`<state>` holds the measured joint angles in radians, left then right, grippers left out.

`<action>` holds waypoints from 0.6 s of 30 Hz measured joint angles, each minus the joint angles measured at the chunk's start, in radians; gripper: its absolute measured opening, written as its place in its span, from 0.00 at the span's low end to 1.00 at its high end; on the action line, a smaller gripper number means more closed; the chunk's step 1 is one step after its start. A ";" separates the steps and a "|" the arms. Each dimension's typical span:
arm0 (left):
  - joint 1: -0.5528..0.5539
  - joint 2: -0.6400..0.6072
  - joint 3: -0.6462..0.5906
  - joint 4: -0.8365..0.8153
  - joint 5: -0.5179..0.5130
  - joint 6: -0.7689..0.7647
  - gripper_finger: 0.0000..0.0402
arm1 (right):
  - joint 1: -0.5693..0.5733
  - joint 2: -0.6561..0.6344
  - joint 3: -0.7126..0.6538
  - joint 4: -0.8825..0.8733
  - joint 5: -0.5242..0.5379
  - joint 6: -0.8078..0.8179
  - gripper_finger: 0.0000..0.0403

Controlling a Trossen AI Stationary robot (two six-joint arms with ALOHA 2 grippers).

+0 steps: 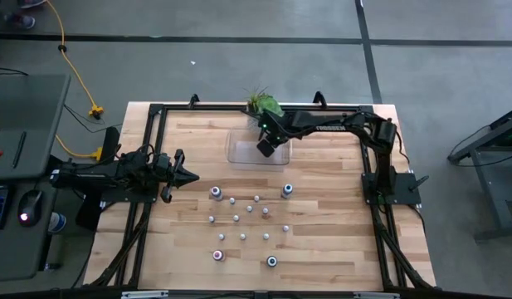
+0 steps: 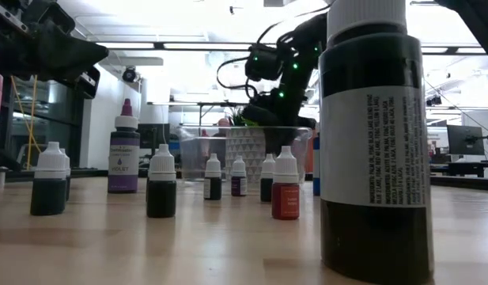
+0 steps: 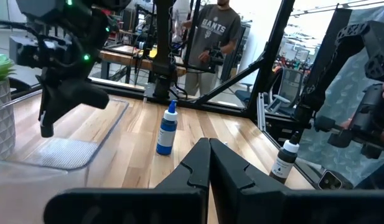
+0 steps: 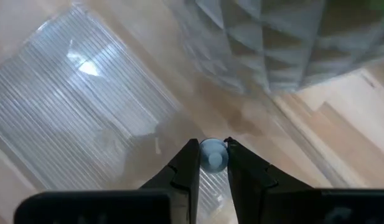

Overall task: Pick & Place food coloring
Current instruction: Put the small black food coloring bottle into the bin

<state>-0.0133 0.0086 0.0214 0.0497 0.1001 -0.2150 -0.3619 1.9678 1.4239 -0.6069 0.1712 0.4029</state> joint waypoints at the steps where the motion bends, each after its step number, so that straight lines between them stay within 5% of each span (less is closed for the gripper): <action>1: 0.000 0.000 0.000 0.000 0.000 0.000 0.00 | 0.001 -0.001 -0.010 0.013 -0.002 0.006 0.15; 18: 0.000 0.000 0.000 0.000 0.000 0.000 0.00 | 0.005 0.000 -0.046 0.067 -0.031 -0.015 0.24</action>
<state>-0.0132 0.0086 0.0215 0.0498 0.1001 -0.2150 -0.3570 1.9678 1.3777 -0.5396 0.1403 0.3877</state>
